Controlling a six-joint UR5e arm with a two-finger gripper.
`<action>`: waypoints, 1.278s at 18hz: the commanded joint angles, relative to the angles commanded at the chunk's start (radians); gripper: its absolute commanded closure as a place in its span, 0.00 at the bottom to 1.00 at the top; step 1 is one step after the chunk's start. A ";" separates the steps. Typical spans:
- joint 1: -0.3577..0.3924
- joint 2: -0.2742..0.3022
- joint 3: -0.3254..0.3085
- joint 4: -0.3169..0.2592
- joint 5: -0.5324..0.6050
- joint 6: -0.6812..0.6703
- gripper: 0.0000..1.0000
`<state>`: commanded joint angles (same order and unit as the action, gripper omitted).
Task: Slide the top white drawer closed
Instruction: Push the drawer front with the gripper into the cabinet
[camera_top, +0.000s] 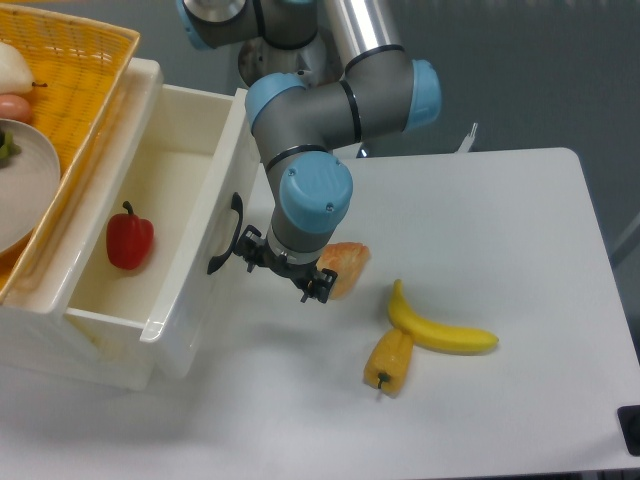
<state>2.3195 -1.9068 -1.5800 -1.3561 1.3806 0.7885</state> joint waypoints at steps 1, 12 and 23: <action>-0.003 0.000 0.000 -0.002 0.000 0.000 0.00; -0.032 0.009 -0.006 0.000 0.000 0.002 0.00; -0.084 0.011 -0.005 0.002 0.002 0.002 0.00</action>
<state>2.2351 -1.8960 -1.5846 -1.3545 1.3821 0.7900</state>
